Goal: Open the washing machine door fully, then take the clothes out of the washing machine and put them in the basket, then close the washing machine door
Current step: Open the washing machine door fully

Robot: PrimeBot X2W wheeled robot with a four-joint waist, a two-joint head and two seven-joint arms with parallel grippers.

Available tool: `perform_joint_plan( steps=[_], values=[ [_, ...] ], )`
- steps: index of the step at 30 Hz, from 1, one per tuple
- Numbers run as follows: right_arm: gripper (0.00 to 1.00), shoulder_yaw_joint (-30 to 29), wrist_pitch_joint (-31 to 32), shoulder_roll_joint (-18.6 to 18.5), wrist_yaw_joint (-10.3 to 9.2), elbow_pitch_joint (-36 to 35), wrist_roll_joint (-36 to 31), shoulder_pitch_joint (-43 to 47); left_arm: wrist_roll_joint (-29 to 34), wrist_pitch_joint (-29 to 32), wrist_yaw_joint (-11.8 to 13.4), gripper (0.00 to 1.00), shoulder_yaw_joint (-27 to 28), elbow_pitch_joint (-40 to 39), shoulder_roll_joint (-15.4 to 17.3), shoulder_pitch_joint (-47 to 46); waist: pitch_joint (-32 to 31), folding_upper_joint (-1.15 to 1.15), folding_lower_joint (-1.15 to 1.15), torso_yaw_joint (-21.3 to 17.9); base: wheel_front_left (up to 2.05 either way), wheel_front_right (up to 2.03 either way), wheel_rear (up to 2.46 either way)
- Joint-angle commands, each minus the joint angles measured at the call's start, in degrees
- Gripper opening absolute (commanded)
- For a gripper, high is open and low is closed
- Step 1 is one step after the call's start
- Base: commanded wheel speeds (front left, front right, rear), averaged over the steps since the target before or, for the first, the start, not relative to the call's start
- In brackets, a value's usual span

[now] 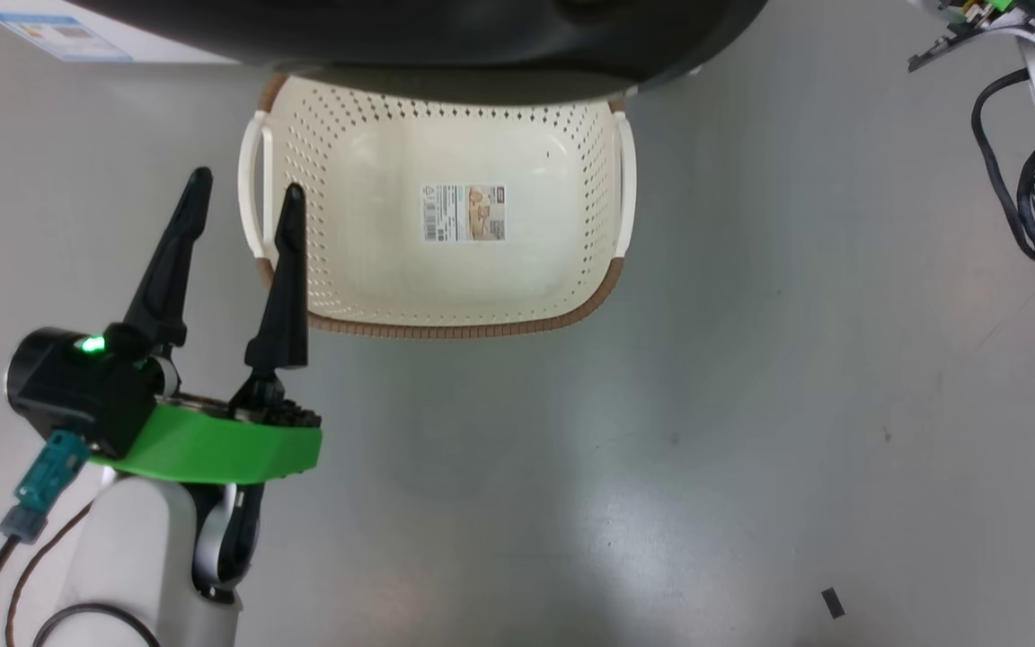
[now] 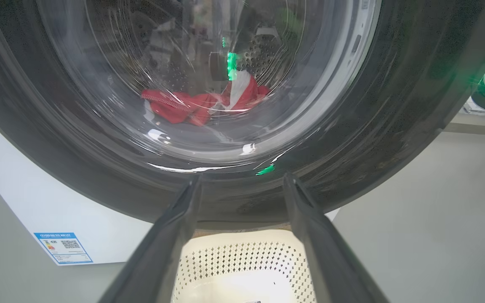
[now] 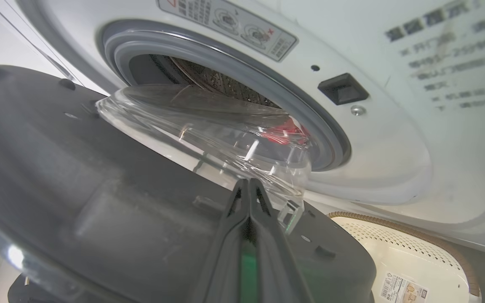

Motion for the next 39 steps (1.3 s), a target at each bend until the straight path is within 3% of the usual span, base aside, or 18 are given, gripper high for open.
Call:
perform_joint_plan(
  steps=[1, 12, 18, 19, 20, 21, 22, 27, 31, 35, 39],
  values=[
    [0.0, 0.85, 0.43, 1.55, 0.53, -2.3, 0.37, 1.86, 0.66, -0.52, -0.33, 1.0, 1.91, -1.1, 1.31, 2.09, -1.22, 0.0, 0.0, 0.04, 0.0, 0.0, 0.0],
    [0.0, 1.39, 0.61, 1.1, 0.53, -2.35, 0.87, 4.96, 0.63, -0.52, -0.33, 1.0, 2.93, -0.81, 1.16, 3.79, -3.91, 0.0, 0.0, 0.13, 0.0, 0.0, 0.0],
    [0.0, 0.96, -2.3, 0.63, 0.53, -0.65, -0.98, 5.66, 0.41, -0.52, -0.33, 1.0, 3.17, -0.87, 0.89, 3.79, -3.59, 0.0, 0.0, 0.33, 0.0, 0.0, 0.0],
    [0.03, 0.54, -3.8, 0.44, 0.53, -0.14, -1.74, 5.75, 0.38, -0.52, -0.33, 1.0, 3.12, -0.81, 0.82, 3.73, -3.53, 0.0, 0.0, 0.42, 0.0, 0.0, 0.0],
    [0.33, -0.03, -5.66, 0.4, 0.53, 0.65, -2.47, 5.87, 0.36, -0.52, -0.33, 1.0, 3.04, -0.74, 0.76, 3.65, -3.49, 0.0, 0.0, 0.53, 0.0, 0.0, 0.0],
    [0.88, -0.4, -7.27, 0.49, 0.53, 1.31, -3.09, 5.99, 0.34, -0.52, -0.33, 1.0, 2.96, -0.7, 0.69, 3.57, -3.47, 0.0, 0.0, 0.63, 0.0, 0.0, 0.0],
    [1.0, -0.61, -8.64, 0.6, 0.53, 1.83, -3.56, 6.23, 0.31, -0.52, -0.33, 1.0, 2.88, -0.65, 0.63, 3.48, -3.48, 0.0, 0.0, 0.72, 0.0, 0.0, 0.0],
    [1.0, -1.25, -15.42, 0.38, 0.53, 1.31, -5.11, 9.14, -0.04, -0.52, -0.33, 1.0, 2.71, -0.25, 0.45, 3.55, -4.12, 0.0, 0.0, 0.89, 0.0, 0.0, 0.0],
    [1.0, -0.12, -23.35, -2.73, 0.53, -1.4, -9.31, 13.69, -0.27, -0.52, -0.33, 1.0, 2.63, 0.23, 0.4, 3.72, -4.73, 0.0, 0.0, 1.15, 0.0, 0.0, 0.0],
    [1.0, 3.13, -34.98, -6.84, 0.53, -2.36, -17.56, 18.22, -0.29, -0.52, -0.33, 1.0, 2.96, 0.26, 0.44, 4.03, -5.31, 0.0, 0.0, 1.21, 0.0, 0.0, 0.0],
    [1.0, 6.86, -46.03, -8.39, 0.53, 0.16, -26.23, 21.68, -0.11, -0.52, -0.33, 1.0, 3.83, 0.11, 0.42, 4.58, -5.91, 0.0, 0.0, 0.67, 0.0, 0.0, 0.0]
  ],
)
